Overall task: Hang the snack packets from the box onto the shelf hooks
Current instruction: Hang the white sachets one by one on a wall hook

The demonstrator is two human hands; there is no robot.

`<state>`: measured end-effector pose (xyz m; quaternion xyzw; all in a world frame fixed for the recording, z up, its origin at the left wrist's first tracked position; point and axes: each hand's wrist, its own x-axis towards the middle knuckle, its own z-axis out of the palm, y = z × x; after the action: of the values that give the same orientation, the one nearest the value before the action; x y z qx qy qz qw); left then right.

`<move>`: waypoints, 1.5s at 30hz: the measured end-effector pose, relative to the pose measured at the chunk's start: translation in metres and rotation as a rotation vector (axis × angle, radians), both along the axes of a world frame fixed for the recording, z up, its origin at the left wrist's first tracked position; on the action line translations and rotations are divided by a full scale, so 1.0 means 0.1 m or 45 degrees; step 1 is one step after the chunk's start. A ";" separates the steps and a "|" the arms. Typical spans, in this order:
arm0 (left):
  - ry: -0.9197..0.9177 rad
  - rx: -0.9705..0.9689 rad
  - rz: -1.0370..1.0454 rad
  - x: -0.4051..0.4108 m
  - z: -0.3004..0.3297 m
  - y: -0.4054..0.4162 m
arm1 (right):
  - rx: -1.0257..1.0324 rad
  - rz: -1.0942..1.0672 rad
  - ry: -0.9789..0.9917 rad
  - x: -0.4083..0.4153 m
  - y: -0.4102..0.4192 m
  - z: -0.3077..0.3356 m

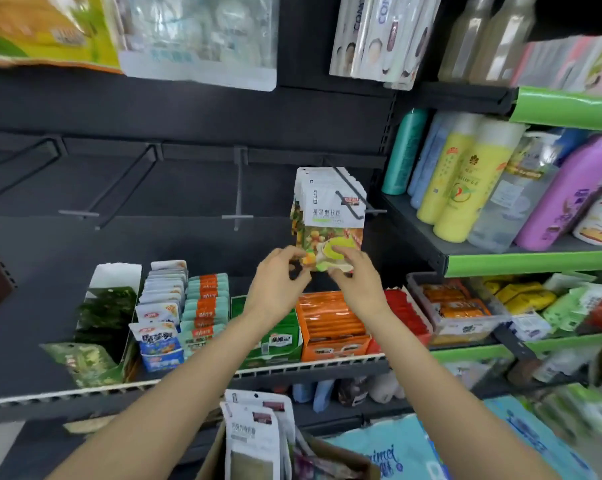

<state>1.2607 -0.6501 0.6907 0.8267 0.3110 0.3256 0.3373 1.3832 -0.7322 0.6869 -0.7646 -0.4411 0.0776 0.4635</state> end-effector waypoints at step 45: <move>0.284 -0.007 -0.540 -1.35 -0.65 -0.30 | -0.018 -0.268 0.345 -1.66 -0.37 -0.52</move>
<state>1.1257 -0.6806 0.6254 0.9034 0.1667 0.1535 0.3640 1.2169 -0.7688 0.6347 -0.7923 -0.2913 0.1340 0.5190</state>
